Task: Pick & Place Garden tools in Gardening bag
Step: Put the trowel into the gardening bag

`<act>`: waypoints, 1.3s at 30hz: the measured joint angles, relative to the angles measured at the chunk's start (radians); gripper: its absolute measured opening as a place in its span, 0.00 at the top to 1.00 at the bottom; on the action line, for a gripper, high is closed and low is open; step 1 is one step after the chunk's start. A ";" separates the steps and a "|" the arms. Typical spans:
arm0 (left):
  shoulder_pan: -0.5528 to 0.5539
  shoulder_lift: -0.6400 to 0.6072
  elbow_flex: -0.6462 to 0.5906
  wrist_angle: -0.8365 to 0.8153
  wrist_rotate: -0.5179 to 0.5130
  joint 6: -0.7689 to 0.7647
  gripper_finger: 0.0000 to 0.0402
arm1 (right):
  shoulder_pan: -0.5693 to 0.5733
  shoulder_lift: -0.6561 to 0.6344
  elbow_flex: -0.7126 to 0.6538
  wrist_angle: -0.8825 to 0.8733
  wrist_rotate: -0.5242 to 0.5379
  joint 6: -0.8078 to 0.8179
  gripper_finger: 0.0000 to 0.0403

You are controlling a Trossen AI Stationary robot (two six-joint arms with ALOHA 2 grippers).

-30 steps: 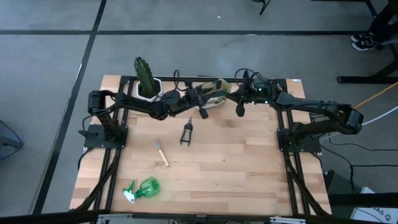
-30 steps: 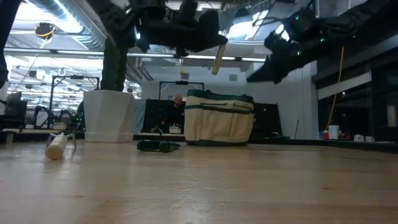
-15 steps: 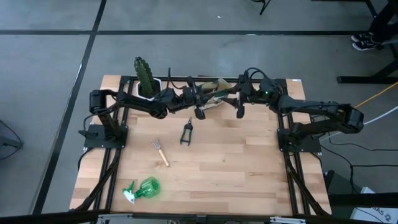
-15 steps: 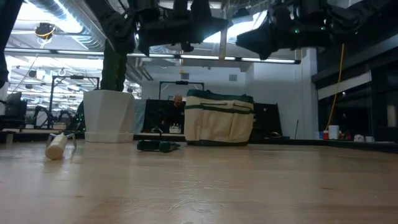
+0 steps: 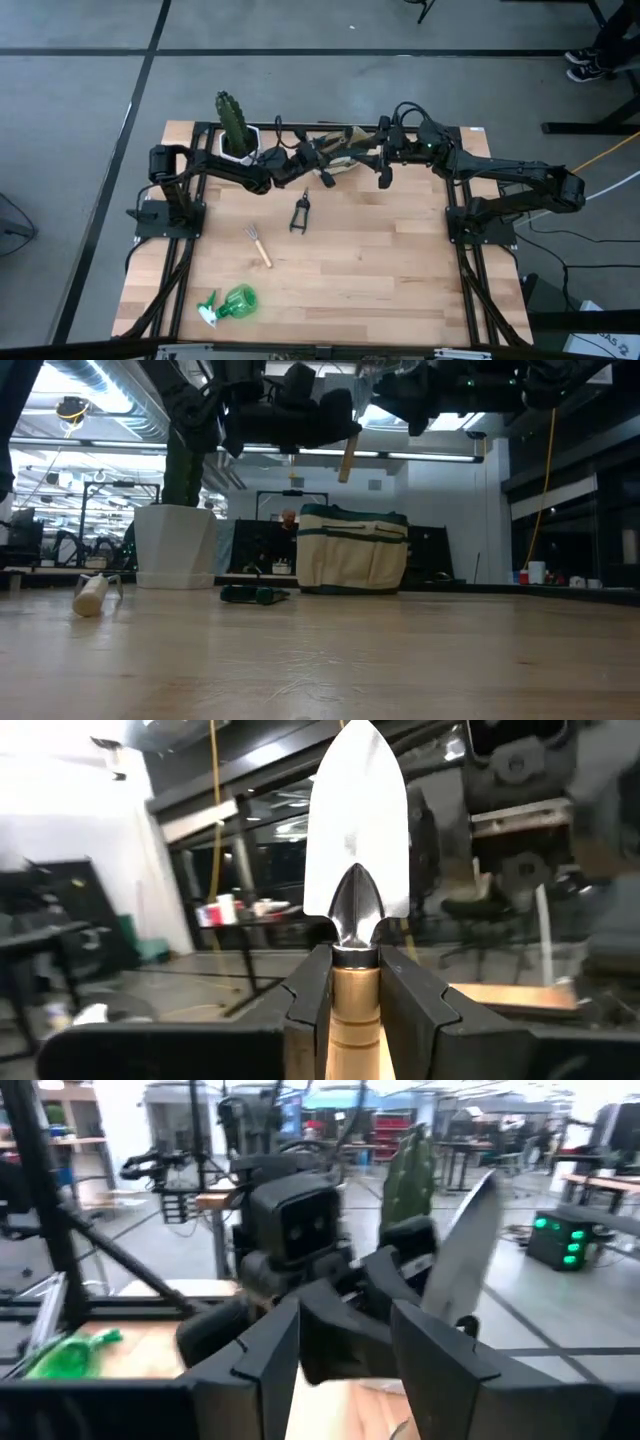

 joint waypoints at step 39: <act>-0.046 0.000 0.050 -0.155 -0.167 0.272 0.84 | 0.005 0.016 0.001 -0.007 0.209 0.038 0.90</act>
